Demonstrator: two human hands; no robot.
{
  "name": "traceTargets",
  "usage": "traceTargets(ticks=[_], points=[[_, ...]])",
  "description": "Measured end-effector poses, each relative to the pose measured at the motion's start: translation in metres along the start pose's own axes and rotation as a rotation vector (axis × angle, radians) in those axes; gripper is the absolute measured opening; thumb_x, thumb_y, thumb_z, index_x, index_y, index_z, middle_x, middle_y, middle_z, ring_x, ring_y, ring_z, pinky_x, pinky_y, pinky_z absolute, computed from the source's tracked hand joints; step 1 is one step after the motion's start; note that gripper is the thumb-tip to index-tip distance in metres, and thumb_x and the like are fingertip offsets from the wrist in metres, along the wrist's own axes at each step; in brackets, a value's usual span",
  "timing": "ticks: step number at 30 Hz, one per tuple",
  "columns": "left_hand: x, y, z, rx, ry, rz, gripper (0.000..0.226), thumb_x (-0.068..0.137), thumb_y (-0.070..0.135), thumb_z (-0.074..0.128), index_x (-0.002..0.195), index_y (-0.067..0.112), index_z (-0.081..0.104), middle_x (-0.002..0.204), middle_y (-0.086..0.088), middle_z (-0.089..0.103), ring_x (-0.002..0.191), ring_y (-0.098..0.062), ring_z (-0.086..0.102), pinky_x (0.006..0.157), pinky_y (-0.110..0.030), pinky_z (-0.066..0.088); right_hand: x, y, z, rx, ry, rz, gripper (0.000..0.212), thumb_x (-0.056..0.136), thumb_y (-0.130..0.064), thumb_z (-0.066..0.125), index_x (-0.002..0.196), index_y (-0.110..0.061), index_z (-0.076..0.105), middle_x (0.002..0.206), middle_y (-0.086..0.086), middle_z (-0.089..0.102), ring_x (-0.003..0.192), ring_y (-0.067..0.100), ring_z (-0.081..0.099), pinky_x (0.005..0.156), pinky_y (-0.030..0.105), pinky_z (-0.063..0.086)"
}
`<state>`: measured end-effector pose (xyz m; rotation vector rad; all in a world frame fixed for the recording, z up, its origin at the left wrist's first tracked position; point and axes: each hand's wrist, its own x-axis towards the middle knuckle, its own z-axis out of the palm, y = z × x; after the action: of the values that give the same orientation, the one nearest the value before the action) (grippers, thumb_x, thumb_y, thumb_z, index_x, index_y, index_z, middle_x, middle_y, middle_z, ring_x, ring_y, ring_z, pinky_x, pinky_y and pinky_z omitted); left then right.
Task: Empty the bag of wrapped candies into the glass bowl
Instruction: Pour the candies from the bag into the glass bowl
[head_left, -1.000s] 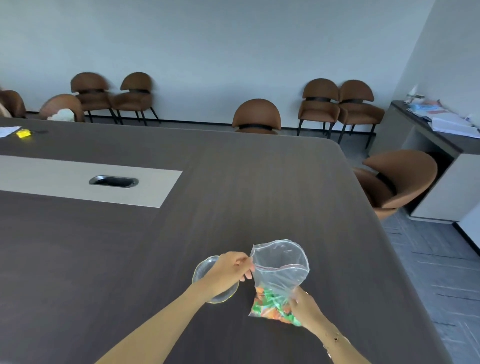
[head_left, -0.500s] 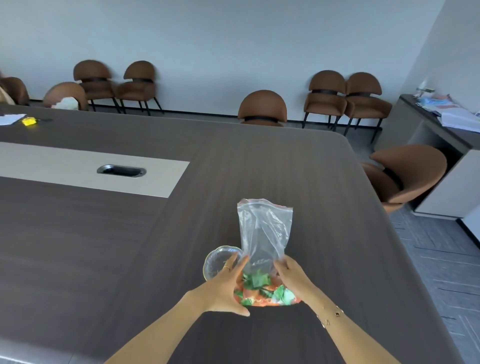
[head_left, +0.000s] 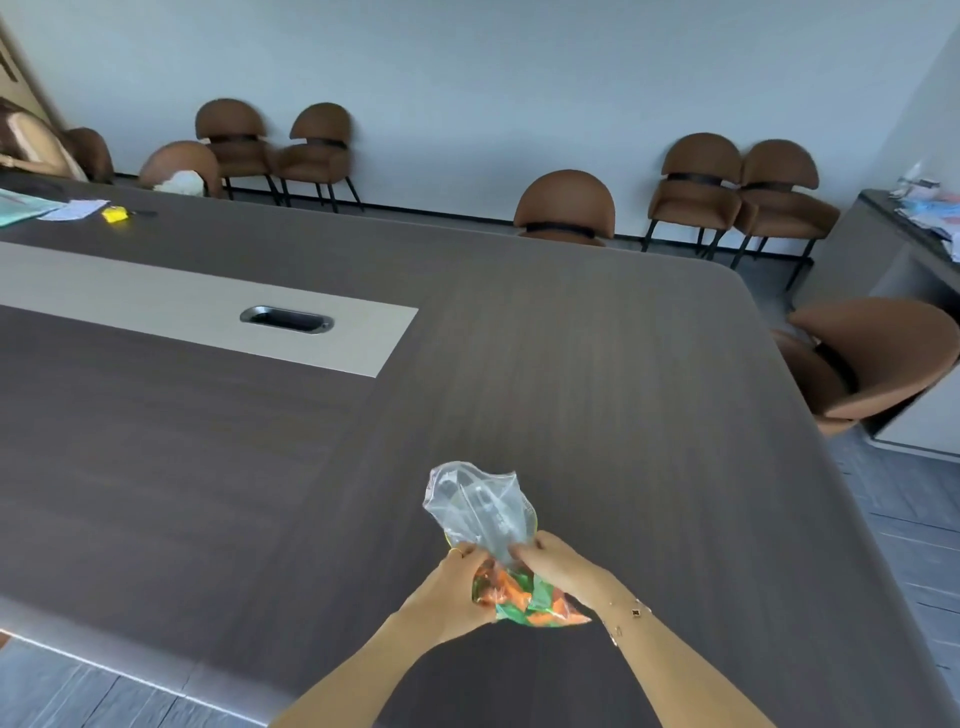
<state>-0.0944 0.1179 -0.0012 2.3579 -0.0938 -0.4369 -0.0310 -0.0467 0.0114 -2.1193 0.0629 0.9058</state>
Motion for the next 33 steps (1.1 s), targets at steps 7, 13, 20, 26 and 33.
traceTargets(ticks=[7, 13, 20, 26, 33], points=[[0.005, -0.009, -0.002, -0.021, 0.006, -0.022, 0.031, 0.078, 0.02, 0.063, 0.109, 0.02, 0.061, 0.112, 0.002, 0.054, 0.1, -0.012, 0.057, 0.089, -0.027, 0.052, -0.006, 0.002, 0.007, 0.032, -0.025, 0.081, 0.023, 0.093, -0.018, 0.046, 0.07, -0.02, 0.05, 0.066, -0.004, 0.052, 0.058, 0.007, 0.051, 0.057, 0.019, 0.042], [0.009, -0.004, -0.01, 0.003, 0.005, -0.034, 0.03, 0.079, 0.018, 0.062, 0.109, 0.019, 0.062, 0.108, 0.0, 0.056, 0.097, -0.015, 0.06, 0.088, -0.033, 0.055, -0.007, 0.0, 0.001, 0.075, -0.031, 0.142, 0.017, 0.086, -0.027, 0.05, 0.088, -0.013, 0.061, 0.08, 0.003, 0.068, 0.074, 0.017, 0.066, 0.074, 0.029, 0.053], [0.015, -0.002, -0.022, 0.06, 0.043, -0.03, 0.023, 0.081, 0.02, 0.059, 0.103, 0.017, 0.063, 0.103, 0.001, 0.058, 0.09, -0.016, 0.061, 0.081, -0.035, 0.057, -0.009, -0.008, -0.005, 0.058, -0.057, 0.173, 0.038, 0.083, -0.04, 0.053, 0.103, -0.01, 0.063, 0.088, 0.003, 0.071, 0.079, 0.017, 0.069, 0.072, 0.025, 0.056], [0.021, 0.002, -0.03, 0.057, 0.062, -0.031, 0.026, 0.085, 0.017, 0.057, 0.11, 0.014, 0.063, 0.098, 0.006, 0.054, 0.088, -0.015, 0.059, 0.079, -0.031, 0.053, -0.021, -0.013, -0.016, 0.085, -0.153, 0.134, 0.054, 0.075, -0.058, 0.065, 0.107, -0.015, 0.065, 0.096, 0.0, 0.074, 0.085, 0.013, 0.072, 0.078, 0.026, 0.059], [0.029, 0.004, -0.036, 0.056, 0.076, -0.051, 0.033, 0.086, 0.018, 0.055, 0.118, 0.018, 0.061, 0.114, 0.002, 0.055, 0.108, -0.022, 0.058, 0.092, -0.038, 0.053, -0.038, -0.021, -0.025, 0.112, -0.248, 0.013, 0.028, 0.084, -0.035, 0.069, 0.105, -0.025, 0.054, 0.082, -0.015, 0.068, 0.092, 0.006, 0.062, 0.076, 0.015, 0.05]])
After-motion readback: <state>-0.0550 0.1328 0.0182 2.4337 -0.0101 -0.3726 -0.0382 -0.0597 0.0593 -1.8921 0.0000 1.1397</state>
